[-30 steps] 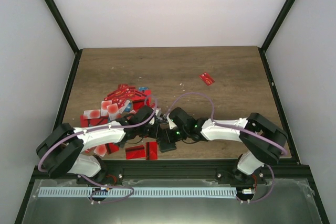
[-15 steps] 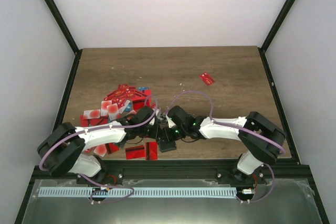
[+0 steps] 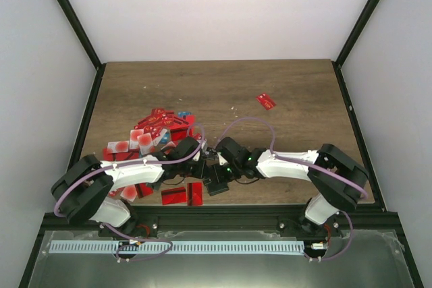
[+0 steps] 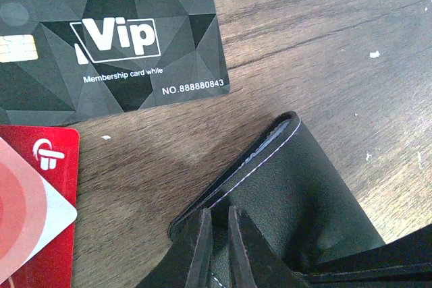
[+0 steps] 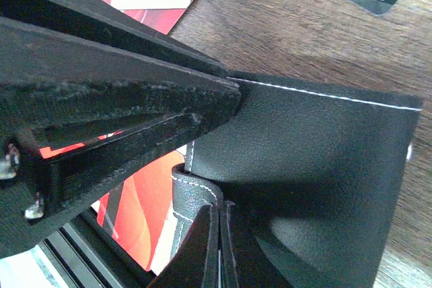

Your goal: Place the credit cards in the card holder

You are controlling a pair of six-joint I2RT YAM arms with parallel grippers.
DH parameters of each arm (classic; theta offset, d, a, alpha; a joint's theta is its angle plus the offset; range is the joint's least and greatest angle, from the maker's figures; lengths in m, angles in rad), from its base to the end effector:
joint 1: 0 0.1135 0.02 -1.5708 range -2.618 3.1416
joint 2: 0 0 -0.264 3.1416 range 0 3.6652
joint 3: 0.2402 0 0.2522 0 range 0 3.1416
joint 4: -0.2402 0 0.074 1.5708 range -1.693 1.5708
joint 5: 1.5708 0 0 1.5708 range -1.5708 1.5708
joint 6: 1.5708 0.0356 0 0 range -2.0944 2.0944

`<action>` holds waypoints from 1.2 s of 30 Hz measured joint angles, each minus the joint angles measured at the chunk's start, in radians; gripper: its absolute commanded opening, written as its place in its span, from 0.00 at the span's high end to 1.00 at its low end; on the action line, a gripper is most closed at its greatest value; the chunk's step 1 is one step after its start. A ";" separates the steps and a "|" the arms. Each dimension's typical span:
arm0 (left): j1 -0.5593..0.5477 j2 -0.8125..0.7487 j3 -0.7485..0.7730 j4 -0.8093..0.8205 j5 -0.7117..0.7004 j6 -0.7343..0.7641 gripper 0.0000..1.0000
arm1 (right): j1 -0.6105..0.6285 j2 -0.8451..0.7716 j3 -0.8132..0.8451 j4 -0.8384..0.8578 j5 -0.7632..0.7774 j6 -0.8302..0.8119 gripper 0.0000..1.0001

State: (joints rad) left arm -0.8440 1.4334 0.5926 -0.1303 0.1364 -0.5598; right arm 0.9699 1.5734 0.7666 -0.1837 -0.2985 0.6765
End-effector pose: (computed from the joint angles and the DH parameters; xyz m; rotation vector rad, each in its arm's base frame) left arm 0.1649 -0.1927 0.1423 0.4371 2.6539 -0.6771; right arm 0.1569 0.2473 0.1518 -0.5376 2.7722 0.9061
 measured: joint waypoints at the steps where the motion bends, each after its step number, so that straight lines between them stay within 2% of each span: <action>1: 0.000 0.001 0.000 0.001 0.000 0.000 0.89 | 0.000 0.000 0.000 -0.001 0.001 0.001 0.99; 36: 0.003 0.028 0.000 0.050 -0.004 0.014 0.90 | 0.002 0.005 0.026 -0.038 0.068 0.006 0.99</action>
State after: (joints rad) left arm -0.8410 1.4616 0.5926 -0.0803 0.1326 -0.5461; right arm 0.9722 1.5784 0.7925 -0.2214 -0.2306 0.6827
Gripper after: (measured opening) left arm 0.100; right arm 0.016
